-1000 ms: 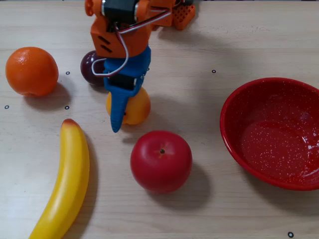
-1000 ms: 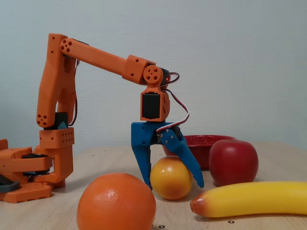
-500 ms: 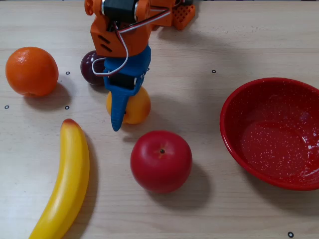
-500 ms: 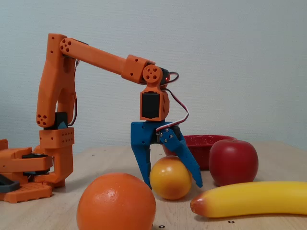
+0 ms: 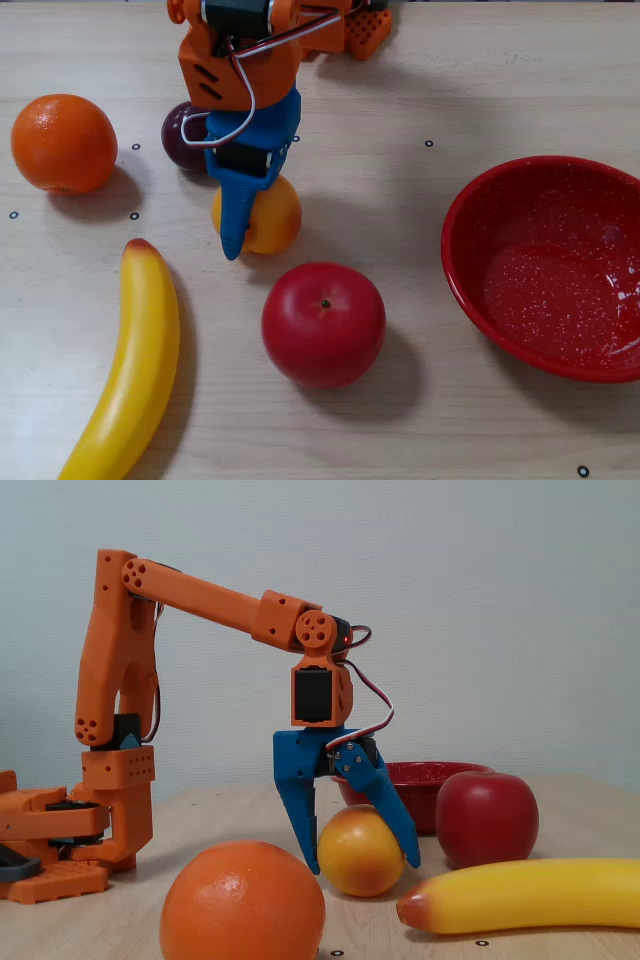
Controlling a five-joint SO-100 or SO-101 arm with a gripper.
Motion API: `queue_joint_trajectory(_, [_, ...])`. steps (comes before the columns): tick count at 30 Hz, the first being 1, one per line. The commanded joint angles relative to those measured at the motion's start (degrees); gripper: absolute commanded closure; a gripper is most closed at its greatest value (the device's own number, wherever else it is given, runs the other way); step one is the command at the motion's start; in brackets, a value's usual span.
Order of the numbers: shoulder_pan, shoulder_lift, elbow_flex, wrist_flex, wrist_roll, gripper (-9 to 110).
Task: Put peach in the red bowl.
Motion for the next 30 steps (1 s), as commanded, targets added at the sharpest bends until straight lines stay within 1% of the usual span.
queue_joint_trajectory(1, [0.6,2.0,-0.8,-1.4,-1.7,88])
queue_joint_trajectory(3, [0.6,1.8,-1.0,-1.4,-1.8,99])
queue_joint_trajectory(4, [0.6,1.8,-1.0,-1.4,-1.9,101])
queue_joint_trajectory(7, [0.7,1.9,-1.2,-0.8,-2.5,101])
queue_joint_trajectory(13, [2.3,3.6,-1.3,-0.1,-8.5,102])
queue_joint_trajectory(16, [3.5,5.3,-2.1,1.2,-9.8,102])
queue_joint_trajectory(22, [5.4,10.7,-4.0,7.6,-10.5,102])
queue_joint_trajectory(30, [8.3,17.8,-4.7,11.5,-13.1,102])
